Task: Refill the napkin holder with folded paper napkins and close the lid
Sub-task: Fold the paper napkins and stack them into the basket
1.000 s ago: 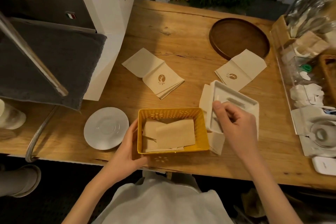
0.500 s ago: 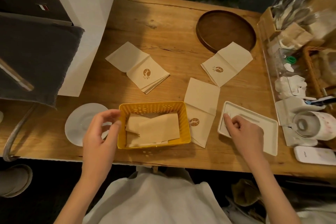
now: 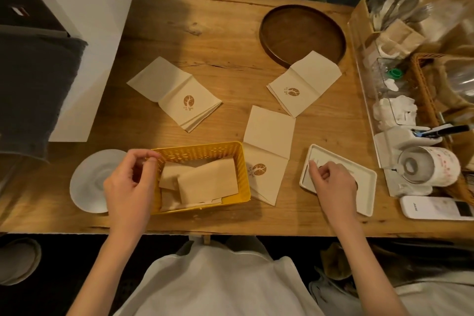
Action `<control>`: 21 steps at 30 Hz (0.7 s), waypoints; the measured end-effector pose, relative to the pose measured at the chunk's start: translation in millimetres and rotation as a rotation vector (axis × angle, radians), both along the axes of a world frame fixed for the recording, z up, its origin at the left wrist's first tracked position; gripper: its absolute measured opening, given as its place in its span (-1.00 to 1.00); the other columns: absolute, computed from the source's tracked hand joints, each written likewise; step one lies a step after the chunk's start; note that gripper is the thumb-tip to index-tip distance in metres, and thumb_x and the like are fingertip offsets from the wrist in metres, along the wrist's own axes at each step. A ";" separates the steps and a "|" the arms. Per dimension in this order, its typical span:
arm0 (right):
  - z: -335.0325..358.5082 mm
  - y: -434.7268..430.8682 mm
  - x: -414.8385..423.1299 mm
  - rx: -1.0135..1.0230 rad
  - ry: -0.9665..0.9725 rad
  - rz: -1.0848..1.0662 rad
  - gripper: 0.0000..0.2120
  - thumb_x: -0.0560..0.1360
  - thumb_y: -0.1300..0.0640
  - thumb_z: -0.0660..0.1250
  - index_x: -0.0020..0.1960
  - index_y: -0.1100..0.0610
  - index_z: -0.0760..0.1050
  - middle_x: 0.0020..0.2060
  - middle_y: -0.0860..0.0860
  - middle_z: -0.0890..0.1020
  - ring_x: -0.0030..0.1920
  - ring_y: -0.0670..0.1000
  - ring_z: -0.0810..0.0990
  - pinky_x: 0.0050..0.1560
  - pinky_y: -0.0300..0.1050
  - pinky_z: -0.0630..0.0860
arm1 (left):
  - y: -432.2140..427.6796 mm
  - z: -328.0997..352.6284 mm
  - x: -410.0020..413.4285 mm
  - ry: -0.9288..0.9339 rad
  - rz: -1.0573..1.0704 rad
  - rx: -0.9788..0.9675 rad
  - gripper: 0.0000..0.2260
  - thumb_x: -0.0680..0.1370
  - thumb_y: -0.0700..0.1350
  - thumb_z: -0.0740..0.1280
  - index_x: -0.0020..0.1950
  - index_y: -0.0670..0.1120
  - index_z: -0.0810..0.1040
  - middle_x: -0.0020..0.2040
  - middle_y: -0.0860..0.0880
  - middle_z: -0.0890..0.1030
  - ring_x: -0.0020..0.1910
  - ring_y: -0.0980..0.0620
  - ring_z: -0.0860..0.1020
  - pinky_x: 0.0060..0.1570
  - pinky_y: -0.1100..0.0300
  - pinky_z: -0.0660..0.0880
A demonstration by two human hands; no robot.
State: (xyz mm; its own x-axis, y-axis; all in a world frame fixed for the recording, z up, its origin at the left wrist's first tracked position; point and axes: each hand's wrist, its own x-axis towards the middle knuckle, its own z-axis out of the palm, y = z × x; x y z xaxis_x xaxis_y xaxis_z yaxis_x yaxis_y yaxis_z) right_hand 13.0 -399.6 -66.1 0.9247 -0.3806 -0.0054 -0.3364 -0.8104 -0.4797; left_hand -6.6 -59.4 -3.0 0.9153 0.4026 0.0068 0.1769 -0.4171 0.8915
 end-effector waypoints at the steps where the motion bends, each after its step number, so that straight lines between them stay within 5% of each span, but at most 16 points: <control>1: -0.9 -0.1 0.6 -0.005 0.000 -0.007 -0.61 0.56 -0.11 0.28 -0.27 0.17 0.50 -0.33 0.02 0.52 -0.26 0.03 0.50 -0.23 -0.03 0.46 | 0.6 -0.2 -0.1 -0.006 0.007 -0.005 -0.88 0.60 -0.16 0.24 -0.01 -0.05 0.57 -0.20 -0.02 0.58 -0.28 0.19 0.45 -0.33 0.15 0.38; 9: 12.0 10.1 6.8 -0.003 -0.011 0.050 -0.81 0.58 0.00 0.26 -0.09 0.11 0.50 -0.21 -0.02 0.55 -0.16 -0.02 0.51 -0.21 -0.13 0.40 | 9.6 -4.6 -2.1 -0.004 0.053 -0.047 -0.88 0.61 -0.15 0.24 -0.01 -0.03 0.57 -0.23 0.03 0.57 -0.34 0.13 0.45 -0.44 0.42 0.32; 13: 27.7 26.8 14.0 0.067 -0.041 0.135 -0.88 0.58 0.10 0.26 -0.02 0.13 0.53 -0.18 -0.02 0.57 -0.16 -0.05 0.50 -0.19 -0.23 0.34 | 16.5 -8.9 -4.0 0.009 0.054 -0.069 -0.88 0.61 -0.13 0.24 -0.01 -0.05 0.58 -0.24 0.00 0.57 -0.34 0.06 0.45 -0.39 0.24 0.38; 21: 68.7 87.4 26.0 0.154 -0.199 0.363 -0.92 0.54 0.19 0.35 0.03 0.12 0.53 -0.21 -0.05 0.57 -0.19 -0.11 0.51 -0.17 -0.28 0.45 | 32.4 -11.8 -8.4 0.060 0.003 -0.127 -0.84 0.61 -0.14 0.23 -0.08 0.06 0.56 -0.26 0.15 0.57 -0.33 0.16 0.49 -0.39 0.37 0.40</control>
State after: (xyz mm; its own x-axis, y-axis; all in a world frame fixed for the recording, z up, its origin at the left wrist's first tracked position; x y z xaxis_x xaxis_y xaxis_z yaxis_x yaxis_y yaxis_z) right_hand 39.0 -312.2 2.7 0.9871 -0.0391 0.1551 0.0684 -0.7731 -0.6306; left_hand -14.9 -26.9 -14.8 0.9112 0.3999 -0.0991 0.2326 -0.3007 0.9249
